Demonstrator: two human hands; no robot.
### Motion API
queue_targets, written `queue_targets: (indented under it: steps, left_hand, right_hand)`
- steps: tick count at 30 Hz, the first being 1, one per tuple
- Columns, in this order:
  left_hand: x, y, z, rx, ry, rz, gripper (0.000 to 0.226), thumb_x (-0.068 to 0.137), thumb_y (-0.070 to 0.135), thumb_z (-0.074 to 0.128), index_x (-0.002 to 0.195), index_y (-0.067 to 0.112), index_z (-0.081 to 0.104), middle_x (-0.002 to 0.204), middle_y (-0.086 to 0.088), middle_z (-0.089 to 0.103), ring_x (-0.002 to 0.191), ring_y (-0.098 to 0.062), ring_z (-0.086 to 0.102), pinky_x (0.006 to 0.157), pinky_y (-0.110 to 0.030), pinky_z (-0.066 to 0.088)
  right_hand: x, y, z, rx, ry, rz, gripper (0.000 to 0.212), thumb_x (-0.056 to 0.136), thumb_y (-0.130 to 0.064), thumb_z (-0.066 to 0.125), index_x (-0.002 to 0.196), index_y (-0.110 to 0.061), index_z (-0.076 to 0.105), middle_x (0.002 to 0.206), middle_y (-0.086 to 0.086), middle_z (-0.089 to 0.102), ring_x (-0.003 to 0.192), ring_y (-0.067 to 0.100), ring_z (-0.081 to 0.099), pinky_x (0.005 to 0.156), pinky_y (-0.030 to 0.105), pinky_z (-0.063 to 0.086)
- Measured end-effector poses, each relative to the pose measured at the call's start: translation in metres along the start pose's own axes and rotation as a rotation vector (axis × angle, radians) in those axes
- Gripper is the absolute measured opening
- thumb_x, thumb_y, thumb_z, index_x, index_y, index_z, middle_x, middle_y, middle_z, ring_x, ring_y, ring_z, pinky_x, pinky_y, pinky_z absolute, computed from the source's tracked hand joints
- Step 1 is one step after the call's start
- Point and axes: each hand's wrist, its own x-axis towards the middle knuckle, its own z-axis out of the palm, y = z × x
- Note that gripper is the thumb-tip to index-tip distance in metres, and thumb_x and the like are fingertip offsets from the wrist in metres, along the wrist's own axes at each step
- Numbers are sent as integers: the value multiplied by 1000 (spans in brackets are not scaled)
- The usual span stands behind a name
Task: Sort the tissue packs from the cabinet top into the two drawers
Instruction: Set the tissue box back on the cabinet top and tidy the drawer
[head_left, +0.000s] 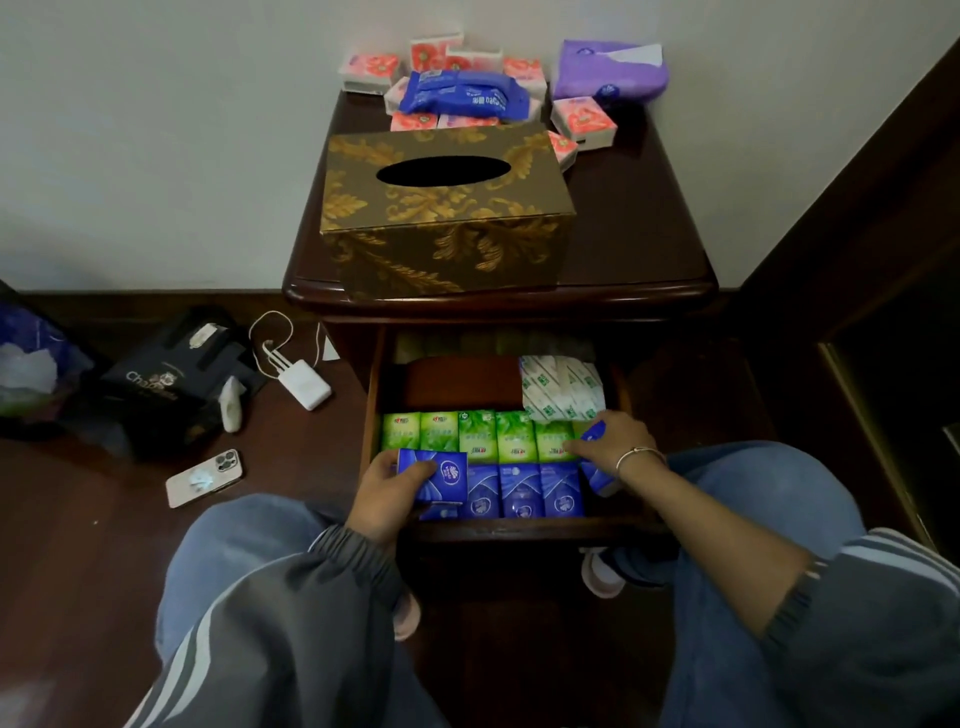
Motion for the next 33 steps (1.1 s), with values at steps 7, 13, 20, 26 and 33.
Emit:
queue_targets:
  steps: [7,13,20,26,33]
  left_hand:
    - [3,-2,-4,22,24,9,26,87,9,64,110,3,54,114,-25,64,97,-32,63,85,-44,50]
    - [6,-3,-3,26,7,-1,23,87,12,66,107,5,55,109,-22,66,93,-32,65,82,-43,53]
    - [10,-6,-2,68,-7,15,22,86,14,67,104,7,57,102,-18,68,86,-28,65,74,-37,49]
    - [10,-9,-3,61,-4,29,17,85,13,67,99,10,56,95,-15,67,76,-24,64,64,-31,49]
    - [10,-10,-4,61,-7,28,18,87,11,65,101,7,55,92,-12,66,70,-19,63,57,-29,48]
  right_hand:
    - [14,-6,3,226,-2,-40,53,74,-33,76,120,-13,58,130,8,53,115,26,52,86,28,42]
    - [15,-2,-7,298,18,-6,39,76,-40,73,100,-14,59,105,8,62,92,22,58,76,28,44]
    - [-13,12,-16,548,-14,110,21,90,-20,53,105,-11,42,80,3,52,67,14,50,53,22,41]
    - [-33,32,-2,141,-3,-75,29,87,-12,60,112,-10,45,93,6,54,83,21,52,67,26,37]
    - [-37,26,10,-130,72,-165,30,87,-20,62,112,-8,50,105,18,63,98,35,60,79,36,47]
